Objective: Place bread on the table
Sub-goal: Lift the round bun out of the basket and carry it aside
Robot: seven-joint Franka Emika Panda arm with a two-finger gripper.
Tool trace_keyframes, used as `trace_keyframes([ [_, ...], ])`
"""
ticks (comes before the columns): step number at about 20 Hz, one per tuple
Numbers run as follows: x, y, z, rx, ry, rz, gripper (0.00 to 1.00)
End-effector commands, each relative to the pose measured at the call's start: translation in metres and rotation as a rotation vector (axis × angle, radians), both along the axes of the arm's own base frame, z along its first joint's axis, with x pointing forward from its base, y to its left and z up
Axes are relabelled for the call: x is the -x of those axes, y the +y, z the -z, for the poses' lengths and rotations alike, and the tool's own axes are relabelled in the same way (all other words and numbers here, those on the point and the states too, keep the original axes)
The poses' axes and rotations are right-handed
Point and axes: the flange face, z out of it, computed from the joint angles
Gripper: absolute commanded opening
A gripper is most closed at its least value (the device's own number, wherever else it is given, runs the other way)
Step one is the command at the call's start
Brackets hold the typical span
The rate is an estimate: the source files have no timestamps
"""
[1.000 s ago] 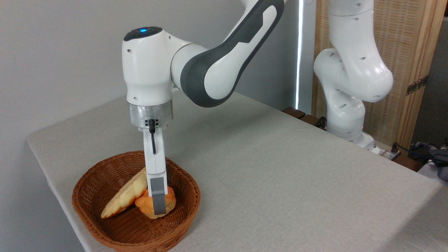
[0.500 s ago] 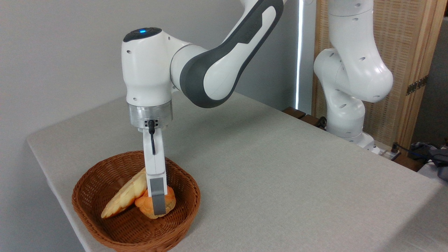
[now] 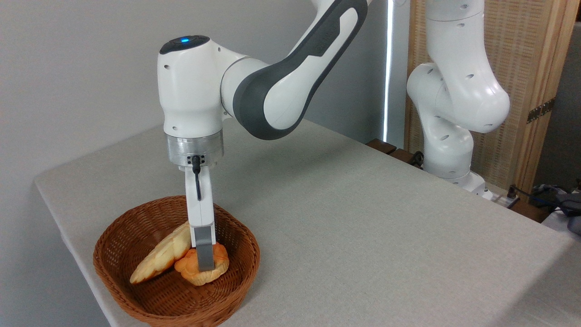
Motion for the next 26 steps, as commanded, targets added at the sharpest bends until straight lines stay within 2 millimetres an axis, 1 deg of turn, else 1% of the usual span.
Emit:
trace_keyframes([
  [1,0.000,0.008,-0.019,0.005,-0.037,-0.002,0.51],
  [3,0.002,0.010,-0.029,0.012,-0.048,-0.013,0.51],
  [5,0.008,0.012,-0.045,0.052,-0.050,-0.039,0.51],
  [8,0.023,0.016,-0.069,0.084,-0.022,-0.066,0.52],
  [12,0.041,0.018,-0.085,0.102,0.040,-0.152,0.52],
  [14,0.050,0.019,-0.095,0.111,0.064,-0.200,0.55],
  [16,0.061,0.019,-0.100,0.114,0.105,-0.205,0.55],
  [19,0.073,0.017,-0.103,0.129,0.161,-0.206,0.55],
  [22,0.086,0.015,-0.098,0.142,0.230,-0.244,0.55],
  [24,0.091,0.010,-0.089,0.140,0.251,-0.309,0.56],
  [26,0.095,0.010,-0.080,0.134,0.270,-0.321,0.56],
])
